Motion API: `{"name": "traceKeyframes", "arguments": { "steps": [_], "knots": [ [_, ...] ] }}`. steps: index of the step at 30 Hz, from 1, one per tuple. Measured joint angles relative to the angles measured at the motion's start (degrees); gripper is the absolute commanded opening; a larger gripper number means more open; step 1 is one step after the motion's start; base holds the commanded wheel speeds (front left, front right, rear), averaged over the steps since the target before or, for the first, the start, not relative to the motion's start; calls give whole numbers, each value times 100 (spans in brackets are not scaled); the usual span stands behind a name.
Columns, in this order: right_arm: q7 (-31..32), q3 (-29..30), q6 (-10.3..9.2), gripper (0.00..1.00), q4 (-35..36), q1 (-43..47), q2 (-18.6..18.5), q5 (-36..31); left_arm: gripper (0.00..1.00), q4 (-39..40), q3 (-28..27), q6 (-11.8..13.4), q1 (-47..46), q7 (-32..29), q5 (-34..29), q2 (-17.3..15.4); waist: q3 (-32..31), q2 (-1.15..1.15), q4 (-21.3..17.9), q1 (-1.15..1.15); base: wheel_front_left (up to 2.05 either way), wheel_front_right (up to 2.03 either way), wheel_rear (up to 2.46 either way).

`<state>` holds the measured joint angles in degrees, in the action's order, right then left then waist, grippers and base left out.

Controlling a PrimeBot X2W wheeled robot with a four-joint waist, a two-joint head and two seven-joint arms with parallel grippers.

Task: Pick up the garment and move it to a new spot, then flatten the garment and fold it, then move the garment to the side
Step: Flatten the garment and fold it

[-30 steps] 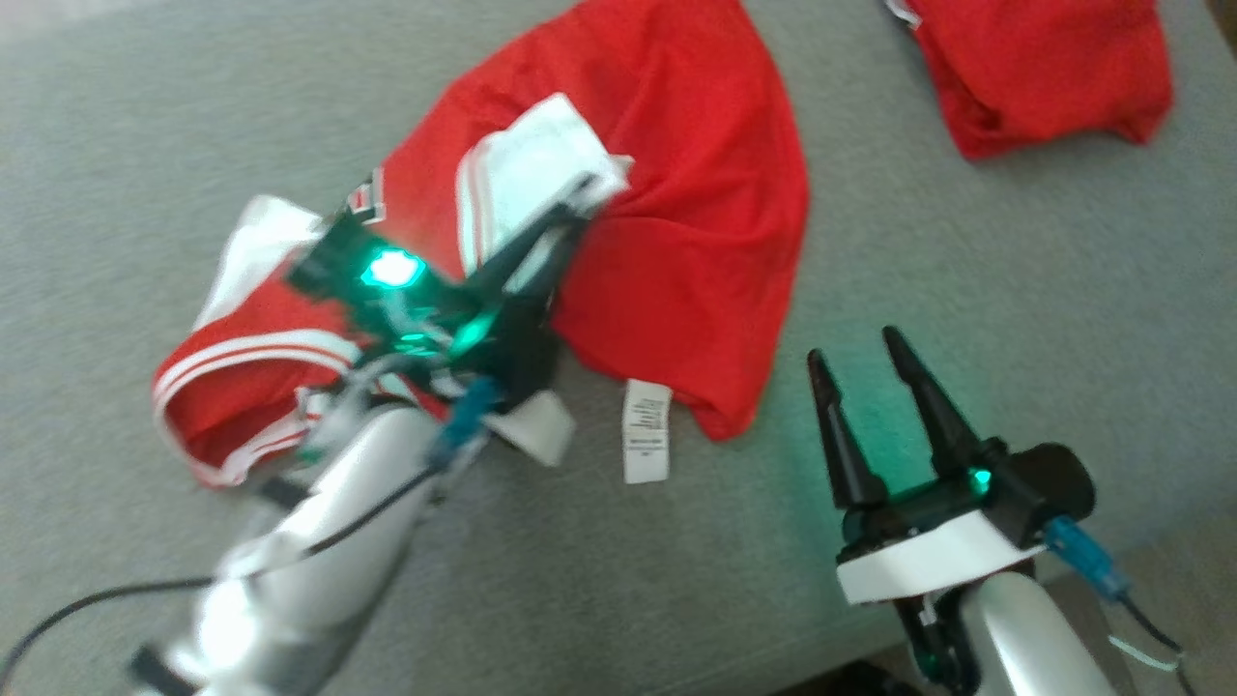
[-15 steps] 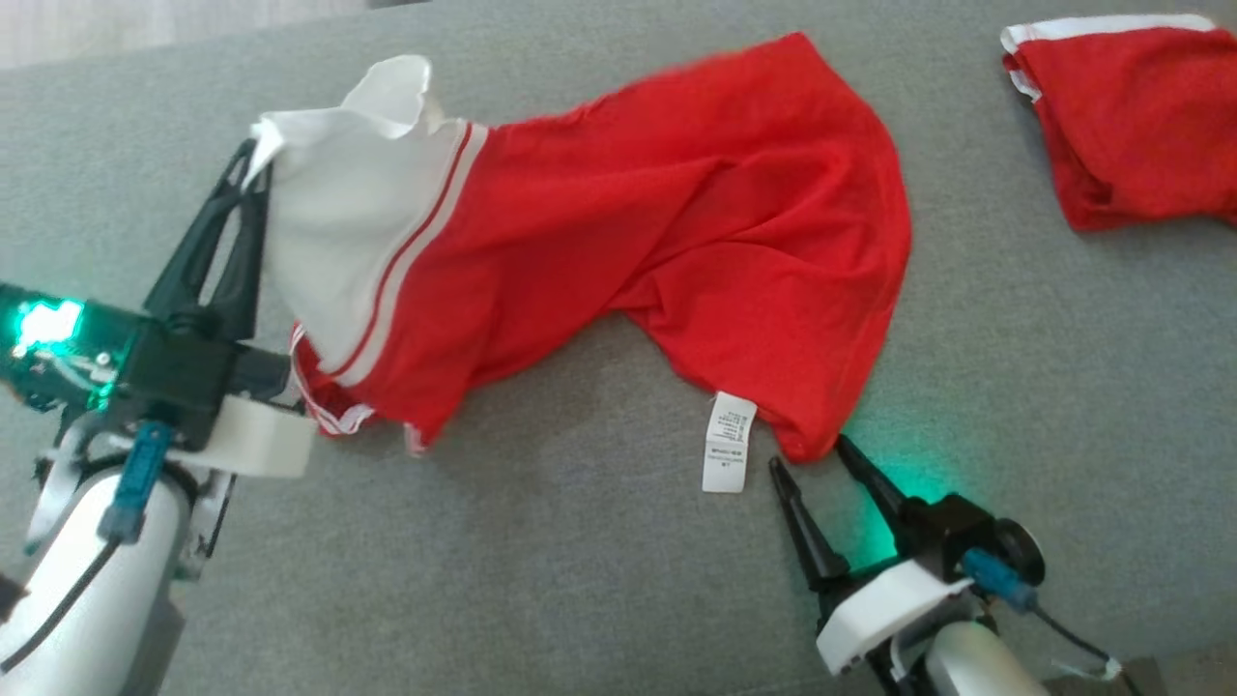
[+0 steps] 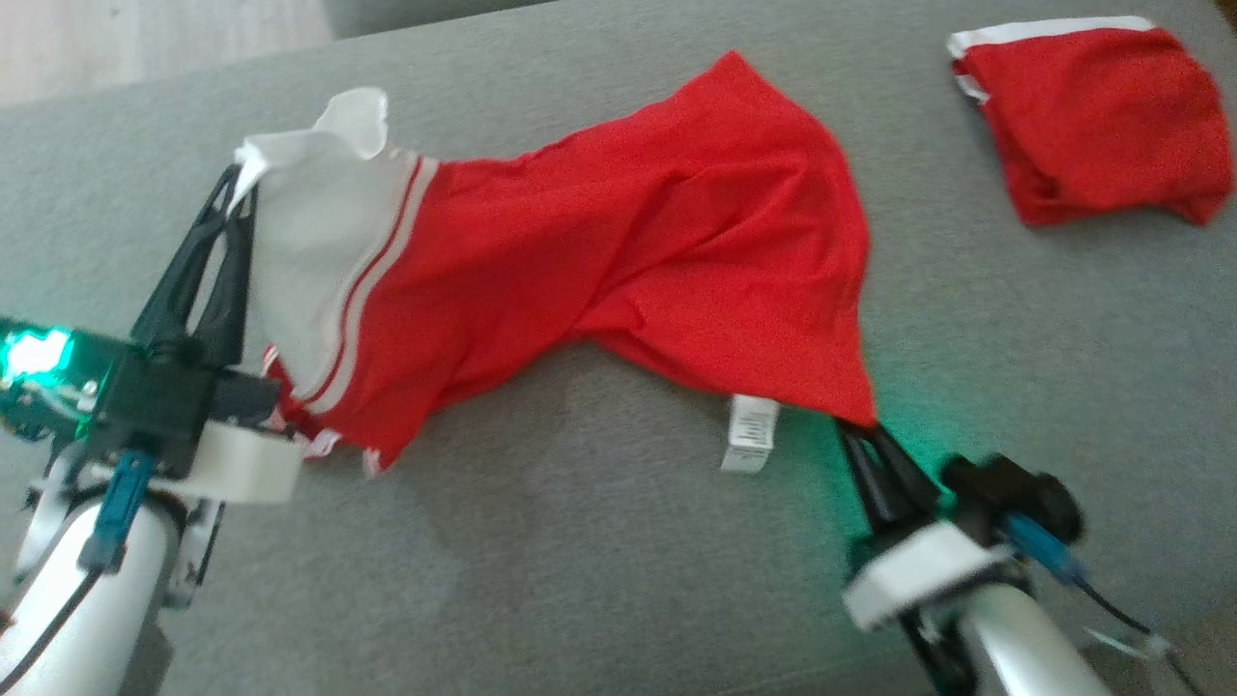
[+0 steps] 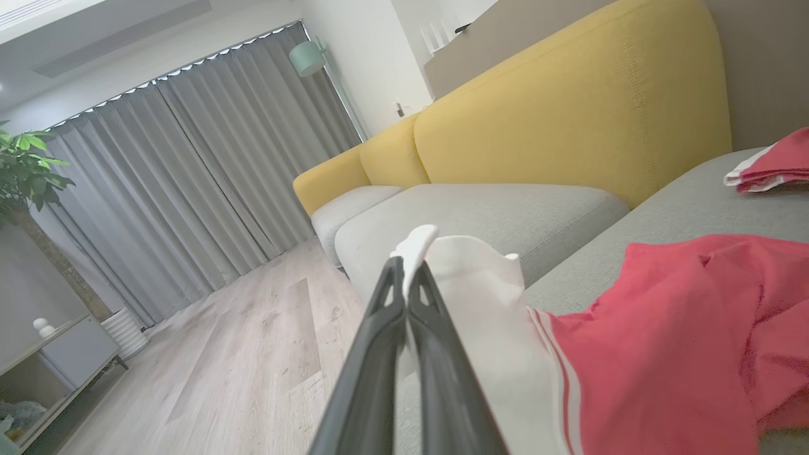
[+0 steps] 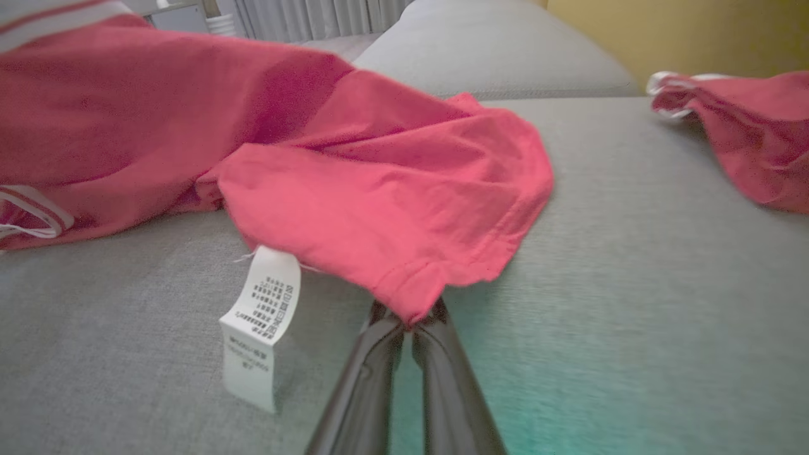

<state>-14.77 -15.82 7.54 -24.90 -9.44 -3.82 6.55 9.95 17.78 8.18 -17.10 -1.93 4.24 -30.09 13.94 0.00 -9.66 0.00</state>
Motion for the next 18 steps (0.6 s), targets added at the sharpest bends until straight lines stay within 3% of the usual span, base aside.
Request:
{"name": "traceKeyframes", "arguments": {
  "steps": [2,6,12,13,14,18],
  "knots": [
    [0,14,0,0,434,325,-266,52,0,97,-64,54,119,-3,0,-53,-32,0,-119,0,0,0,0],
    [118,-361,0,0,1120,1171,-1227,307,0,301,-252,141,225,-57,44,-209,3,0,-389,0,0,0,0],
    [1155,-998,0,0,2323,2089,-2305,1341,0,345,-287,146,216,-51,60,-221,205,0,-510,1,0,0,0],
    [1354,-1024,0,14,2459,2163,-2404,1546,0,327,-283,146,215,-31,69,-220,222,0,-496,1,0,0,0],
    [1513,-1007,0,100,2572,2225,-2481,1672,0,311,-272,146,209,0,85,-214,235,0,-473,1,0,0,0],
    [1895,-764,0,100,3159,2363,-2808,1938,0,130,-183,138,156,59,83,-192,259,0,-322,1,0,0,0]
  ]
}}
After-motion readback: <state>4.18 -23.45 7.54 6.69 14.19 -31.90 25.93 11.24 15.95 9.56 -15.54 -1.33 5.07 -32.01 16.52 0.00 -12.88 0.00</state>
